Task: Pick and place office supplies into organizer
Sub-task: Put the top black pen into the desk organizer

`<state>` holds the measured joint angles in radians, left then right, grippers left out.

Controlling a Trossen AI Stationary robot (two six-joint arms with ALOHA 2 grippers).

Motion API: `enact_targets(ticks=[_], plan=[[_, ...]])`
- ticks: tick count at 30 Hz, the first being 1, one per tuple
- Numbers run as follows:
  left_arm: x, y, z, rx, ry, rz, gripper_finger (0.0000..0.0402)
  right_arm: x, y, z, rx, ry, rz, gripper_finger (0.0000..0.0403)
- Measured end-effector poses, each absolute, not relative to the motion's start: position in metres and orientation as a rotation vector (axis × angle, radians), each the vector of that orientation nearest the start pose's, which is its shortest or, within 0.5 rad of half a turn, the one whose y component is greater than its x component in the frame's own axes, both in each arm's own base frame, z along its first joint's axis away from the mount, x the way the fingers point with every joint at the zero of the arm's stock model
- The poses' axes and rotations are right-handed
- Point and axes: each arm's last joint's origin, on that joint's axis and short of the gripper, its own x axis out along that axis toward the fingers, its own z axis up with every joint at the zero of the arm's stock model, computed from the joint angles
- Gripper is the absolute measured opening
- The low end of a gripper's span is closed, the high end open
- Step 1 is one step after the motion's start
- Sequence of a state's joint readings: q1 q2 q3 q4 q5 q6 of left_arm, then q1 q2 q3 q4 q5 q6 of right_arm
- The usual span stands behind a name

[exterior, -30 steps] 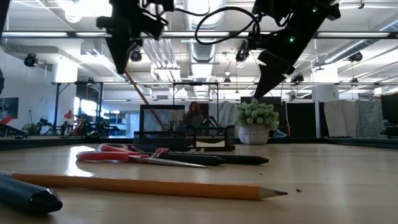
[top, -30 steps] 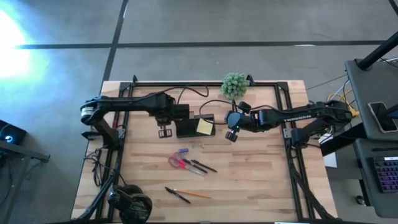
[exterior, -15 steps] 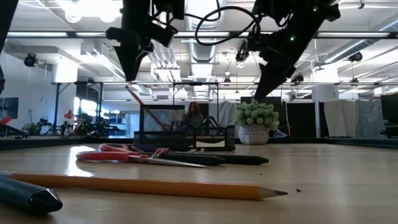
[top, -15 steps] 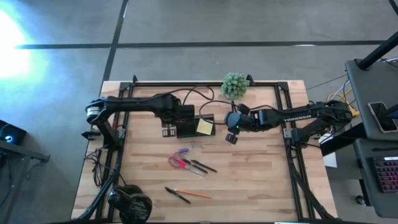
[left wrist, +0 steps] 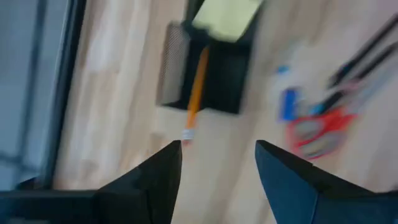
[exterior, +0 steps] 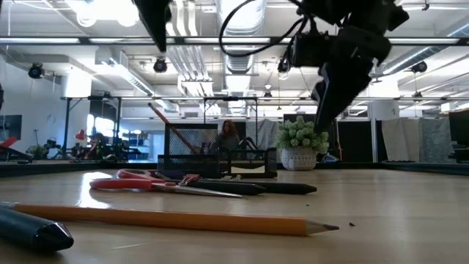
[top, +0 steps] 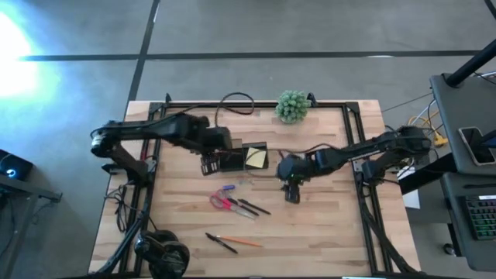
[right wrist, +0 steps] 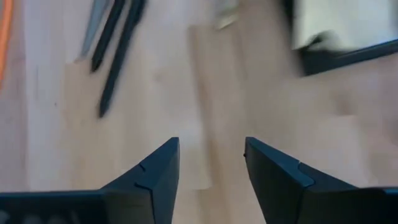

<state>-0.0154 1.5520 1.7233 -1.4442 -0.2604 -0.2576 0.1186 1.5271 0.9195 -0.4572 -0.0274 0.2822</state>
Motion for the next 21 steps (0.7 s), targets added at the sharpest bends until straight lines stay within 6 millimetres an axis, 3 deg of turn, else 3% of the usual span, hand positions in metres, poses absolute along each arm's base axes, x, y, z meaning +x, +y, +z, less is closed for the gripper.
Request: enact_targets(ticks=[5,8,16,21], plan=[[0.259,-0.035,0.391,-0.128,1.023,0.323,0.0191,0.298,0.072,0.168,0.172,1.078,-0.018,0.0176],[0.250,-0.057,0.387,-0.117,0.977,0.352,0.0192,0.299,0.091,0.162,0.204,1.047,-0.069,0.0176],[0.238,-0.093,0.343,-0.061,1.011,0.413,0.0192,0.301,0.132,0.155,0.378,1.021,-0.160,0.0160],[0.239,-0.102,0.314,-0.096,1.035,0.415,0.0192,0.319,0.146,0.145,0.532,0.993,-0.296,0.0118]])
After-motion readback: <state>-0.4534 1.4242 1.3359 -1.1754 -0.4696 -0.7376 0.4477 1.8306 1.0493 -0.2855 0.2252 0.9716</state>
